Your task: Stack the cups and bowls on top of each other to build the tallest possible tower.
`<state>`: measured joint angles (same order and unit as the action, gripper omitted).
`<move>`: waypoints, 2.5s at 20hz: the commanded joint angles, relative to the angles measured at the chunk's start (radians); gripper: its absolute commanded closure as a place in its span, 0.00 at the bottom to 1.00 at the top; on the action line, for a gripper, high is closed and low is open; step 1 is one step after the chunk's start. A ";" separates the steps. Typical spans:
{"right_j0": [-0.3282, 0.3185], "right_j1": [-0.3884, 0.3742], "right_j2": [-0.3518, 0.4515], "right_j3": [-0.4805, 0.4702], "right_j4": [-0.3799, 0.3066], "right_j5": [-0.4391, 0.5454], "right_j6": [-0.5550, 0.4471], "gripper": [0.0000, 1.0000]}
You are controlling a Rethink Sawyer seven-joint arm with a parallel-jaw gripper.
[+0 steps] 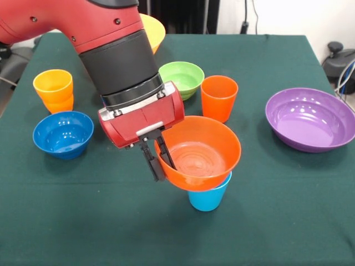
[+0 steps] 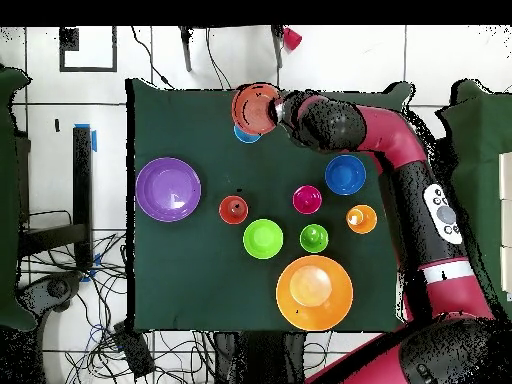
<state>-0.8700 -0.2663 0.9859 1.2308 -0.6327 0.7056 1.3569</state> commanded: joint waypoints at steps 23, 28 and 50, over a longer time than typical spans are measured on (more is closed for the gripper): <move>-0.011 -0.010 -0.071 0.124 -0.051 -0.036 -0.127 1.00; -0.015 -0.019 -0.073 0.166 -0.059 -0.074 -0.087 1.00; -0.018 0.006 -0.053 0.169 -0.045 -0.118 -0.119 1.00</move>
<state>-0.8944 -0.2876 0.9718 1.3962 -0.6387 0.6102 1.3569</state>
